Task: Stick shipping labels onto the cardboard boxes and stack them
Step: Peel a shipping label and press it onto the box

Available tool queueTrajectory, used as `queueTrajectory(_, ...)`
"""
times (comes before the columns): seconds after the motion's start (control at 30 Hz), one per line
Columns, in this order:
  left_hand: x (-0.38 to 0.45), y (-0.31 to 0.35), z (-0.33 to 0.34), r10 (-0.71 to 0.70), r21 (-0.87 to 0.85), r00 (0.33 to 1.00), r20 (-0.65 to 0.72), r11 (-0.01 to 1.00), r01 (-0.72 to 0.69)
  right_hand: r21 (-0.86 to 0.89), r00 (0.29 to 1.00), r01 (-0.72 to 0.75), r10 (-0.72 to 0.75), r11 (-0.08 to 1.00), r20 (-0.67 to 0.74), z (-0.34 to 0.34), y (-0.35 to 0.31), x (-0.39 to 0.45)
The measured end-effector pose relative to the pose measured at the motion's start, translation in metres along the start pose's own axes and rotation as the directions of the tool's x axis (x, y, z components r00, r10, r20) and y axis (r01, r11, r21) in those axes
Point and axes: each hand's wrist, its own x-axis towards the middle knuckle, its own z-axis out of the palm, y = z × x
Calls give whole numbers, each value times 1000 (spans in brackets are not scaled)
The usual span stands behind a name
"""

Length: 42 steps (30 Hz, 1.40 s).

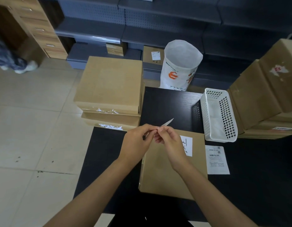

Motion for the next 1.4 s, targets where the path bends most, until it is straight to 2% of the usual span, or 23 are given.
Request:
queueTrajectory(0.2,-1,8,0,176,226,984,-22,960,-167,-24,1000,11,-12,1000,-29,-4,1,-3)
queueTrajectory(0.47,-1,10,6,322,362,947,-3,883,-299,71,998,-37,41,997,-51,-11,1,-4)
queueTrajectory(0.97,-1,18,19,327,447,945,15,843,-299,128,997,-74,77,989,-16,-30,-4,-5)
queueTrajectory(1.17,-1,25,21,390,464,921,3,815,-346,127,996,-89,92,988,-17,-35,-3,-4)
queueTrajectory(1.4,-2,26,27,409,474,912,-8,805,-357,63,996,-83,84,995,-12,-39,-2,-3)
